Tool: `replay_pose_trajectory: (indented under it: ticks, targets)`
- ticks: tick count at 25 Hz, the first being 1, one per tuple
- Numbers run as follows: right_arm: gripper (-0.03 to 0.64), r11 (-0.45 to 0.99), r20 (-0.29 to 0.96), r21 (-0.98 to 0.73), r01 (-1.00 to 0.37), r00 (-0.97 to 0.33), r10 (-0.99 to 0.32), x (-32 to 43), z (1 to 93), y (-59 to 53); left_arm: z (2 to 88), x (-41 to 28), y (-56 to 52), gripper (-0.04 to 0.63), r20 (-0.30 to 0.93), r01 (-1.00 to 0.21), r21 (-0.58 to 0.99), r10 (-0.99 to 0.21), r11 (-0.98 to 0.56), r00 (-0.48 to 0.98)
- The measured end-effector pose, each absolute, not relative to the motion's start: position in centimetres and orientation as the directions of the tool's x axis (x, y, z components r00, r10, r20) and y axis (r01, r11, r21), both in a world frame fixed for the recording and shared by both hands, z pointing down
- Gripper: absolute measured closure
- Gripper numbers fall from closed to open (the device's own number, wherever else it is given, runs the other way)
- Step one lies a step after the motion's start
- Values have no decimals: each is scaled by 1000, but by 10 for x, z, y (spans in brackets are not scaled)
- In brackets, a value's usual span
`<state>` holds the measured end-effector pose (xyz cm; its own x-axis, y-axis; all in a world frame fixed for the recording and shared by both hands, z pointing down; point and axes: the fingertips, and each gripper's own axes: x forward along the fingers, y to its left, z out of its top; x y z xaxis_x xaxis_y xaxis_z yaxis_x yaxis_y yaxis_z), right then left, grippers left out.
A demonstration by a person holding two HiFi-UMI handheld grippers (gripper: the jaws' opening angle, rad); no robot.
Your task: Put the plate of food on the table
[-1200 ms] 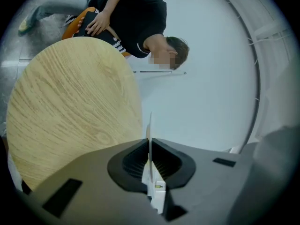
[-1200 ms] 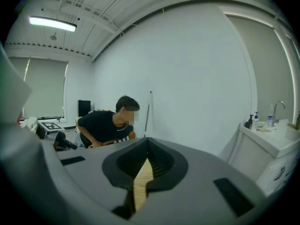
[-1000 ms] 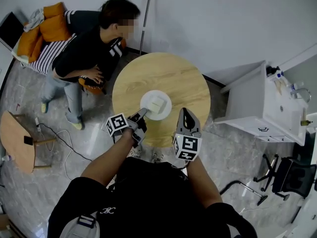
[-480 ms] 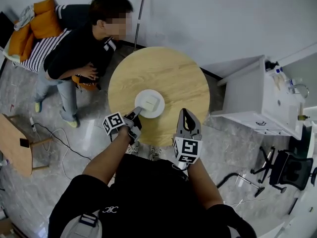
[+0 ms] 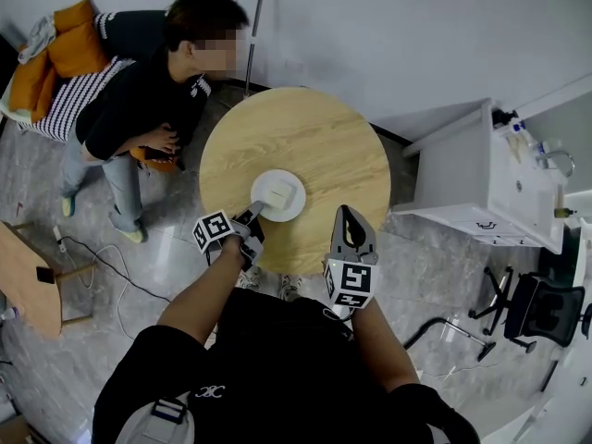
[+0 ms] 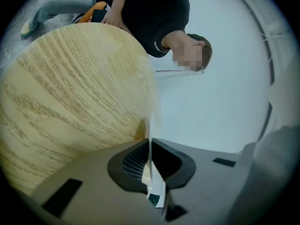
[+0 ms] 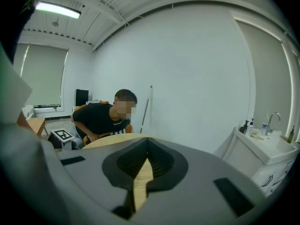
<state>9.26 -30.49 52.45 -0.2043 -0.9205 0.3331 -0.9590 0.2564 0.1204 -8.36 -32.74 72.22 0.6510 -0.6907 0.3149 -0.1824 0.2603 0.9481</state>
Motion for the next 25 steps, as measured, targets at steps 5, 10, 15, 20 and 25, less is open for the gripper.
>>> replay_pose_trajectory:
  ticks: [5,10,15,20,25]
  targets:
    - [612,249,334,122,-961,-196,-922,93,525,-302,726,-82,-327,572,316,-180,947,-685,265,657]
    - [612,238,333,124,-963,-185,-924,94,523,-299,728,-80,-326,572,319,-182,946,-674,268,666]
    - [612,224,334,123,-967,-172,-927,96,523,-292,729,-77,-324,572,321,-185,945,-666,269,673]
    - [612,206,338,116,-972,-157,-928,104,525,-285,732,-75,-322,572,340,-197,939,-664,284,666]
    - [612,200,340,115,-973,-151,-928,106,526,-280,738,-76,-320,572,403,-232,914,-669,334,624]
